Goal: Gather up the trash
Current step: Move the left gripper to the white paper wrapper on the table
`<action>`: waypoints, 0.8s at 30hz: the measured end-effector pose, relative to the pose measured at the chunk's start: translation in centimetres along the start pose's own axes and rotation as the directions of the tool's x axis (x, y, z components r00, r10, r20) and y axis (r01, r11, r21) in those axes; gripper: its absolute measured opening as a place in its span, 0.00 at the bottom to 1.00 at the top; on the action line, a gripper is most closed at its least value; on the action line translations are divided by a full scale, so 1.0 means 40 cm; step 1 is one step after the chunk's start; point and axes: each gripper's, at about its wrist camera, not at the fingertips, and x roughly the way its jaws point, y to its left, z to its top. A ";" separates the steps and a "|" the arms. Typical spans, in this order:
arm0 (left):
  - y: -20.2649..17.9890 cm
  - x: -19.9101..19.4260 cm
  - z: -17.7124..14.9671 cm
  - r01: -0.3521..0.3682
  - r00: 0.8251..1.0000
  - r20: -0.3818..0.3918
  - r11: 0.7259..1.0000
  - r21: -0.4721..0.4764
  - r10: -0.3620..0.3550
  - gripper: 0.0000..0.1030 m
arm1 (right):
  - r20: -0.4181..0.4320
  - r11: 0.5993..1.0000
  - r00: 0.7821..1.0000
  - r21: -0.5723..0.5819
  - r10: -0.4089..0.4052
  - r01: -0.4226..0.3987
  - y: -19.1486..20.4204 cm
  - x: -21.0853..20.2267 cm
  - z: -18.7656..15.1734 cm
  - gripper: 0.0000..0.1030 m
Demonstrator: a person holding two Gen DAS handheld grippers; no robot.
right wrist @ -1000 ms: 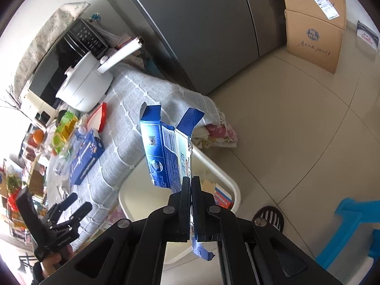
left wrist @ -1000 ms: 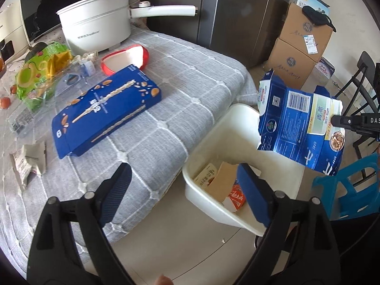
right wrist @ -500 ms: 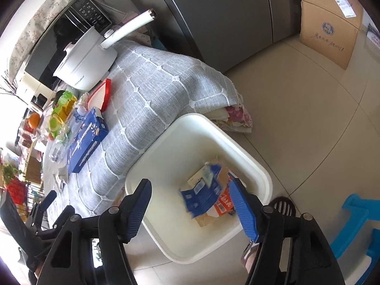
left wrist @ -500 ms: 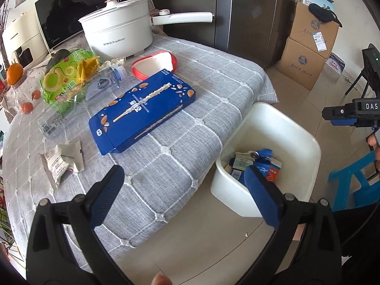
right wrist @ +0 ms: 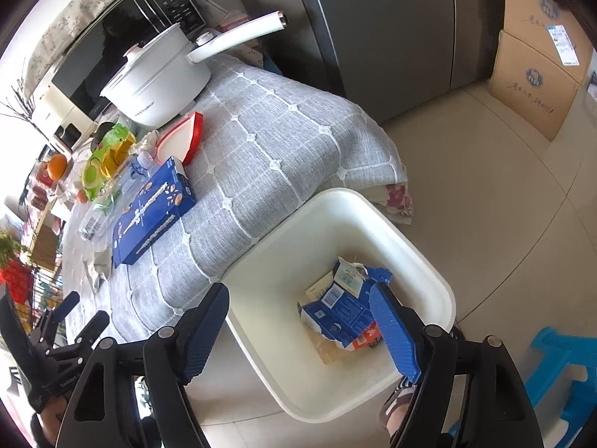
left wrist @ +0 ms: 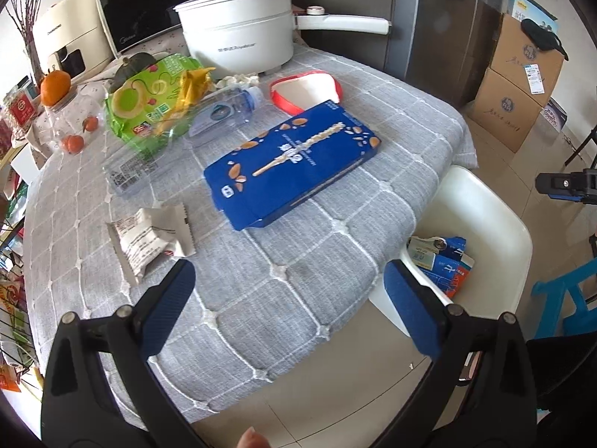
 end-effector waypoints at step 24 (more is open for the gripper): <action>0.328 0.215 0.027 -0.117 0.986 -0.156 0.897 -0.426 0.055 0.62 | -0.033 0.995 0.999 -0.103 -0.021 0.018 0.160 0.071 0.020 0.80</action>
